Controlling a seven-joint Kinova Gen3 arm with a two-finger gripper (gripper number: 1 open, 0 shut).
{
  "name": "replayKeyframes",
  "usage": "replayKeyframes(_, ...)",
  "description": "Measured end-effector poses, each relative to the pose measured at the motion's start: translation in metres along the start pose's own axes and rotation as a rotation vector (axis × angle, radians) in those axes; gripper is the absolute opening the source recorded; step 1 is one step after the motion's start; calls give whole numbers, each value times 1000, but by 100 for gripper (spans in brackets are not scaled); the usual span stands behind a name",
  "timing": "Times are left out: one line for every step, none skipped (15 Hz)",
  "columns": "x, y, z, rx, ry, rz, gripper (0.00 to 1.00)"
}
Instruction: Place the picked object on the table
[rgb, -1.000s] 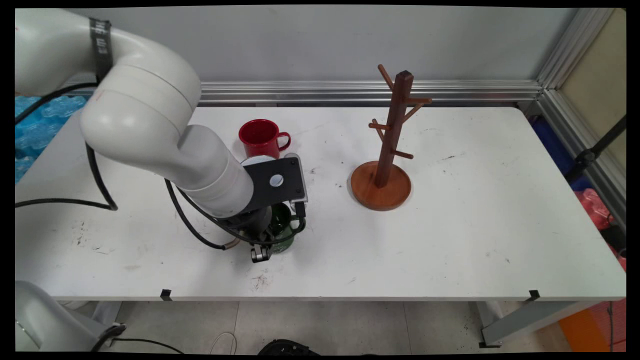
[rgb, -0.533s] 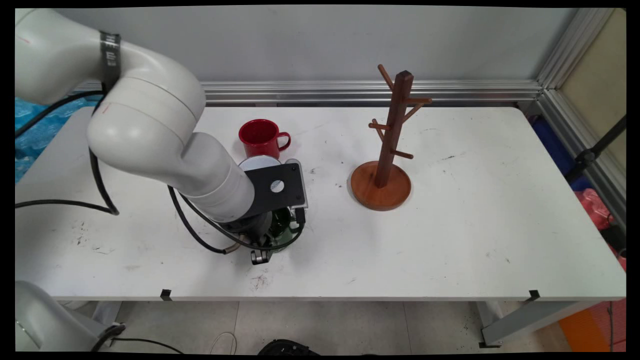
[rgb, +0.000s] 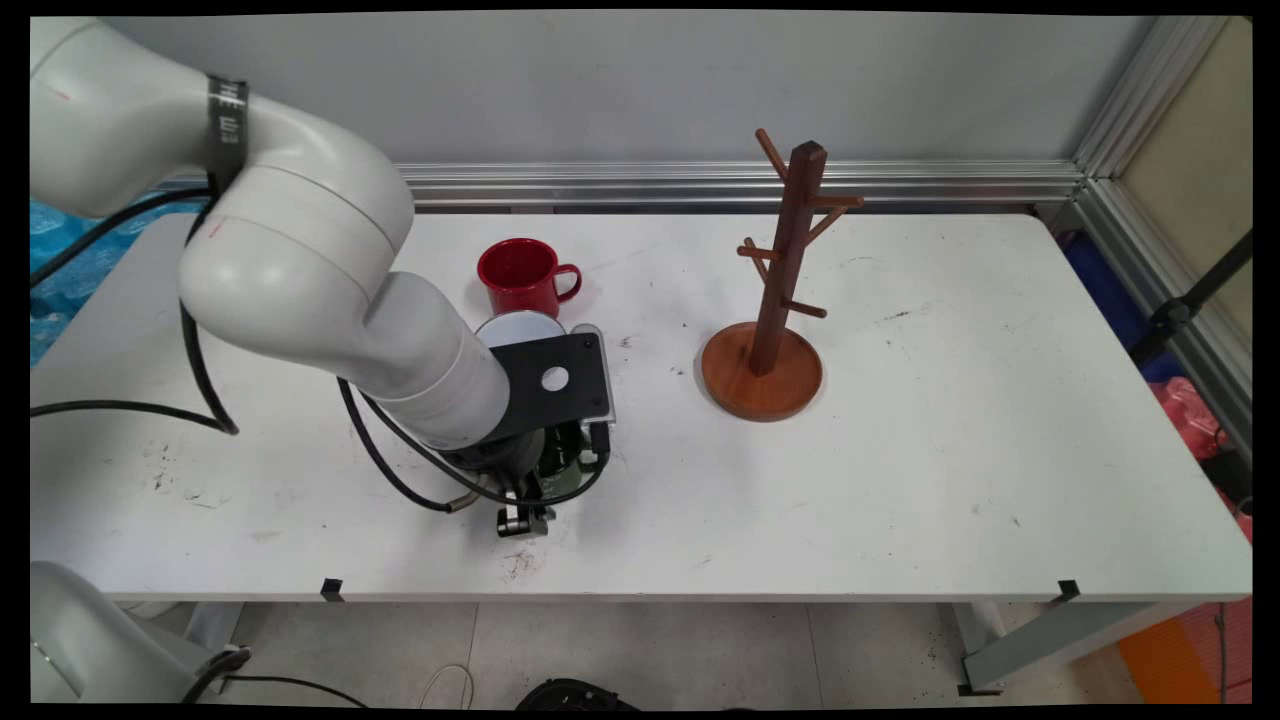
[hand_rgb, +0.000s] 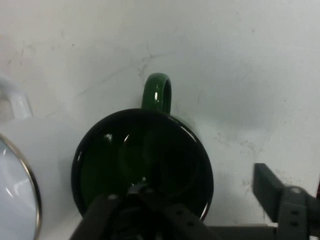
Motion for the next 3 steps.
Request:
replayKeyframes(0,0,0,-2,3,0,100)
replayKeyframes(0,0,0,-3,6,-1,100)
replayKeyframes(1,0,-1,-4,10,-2,100)
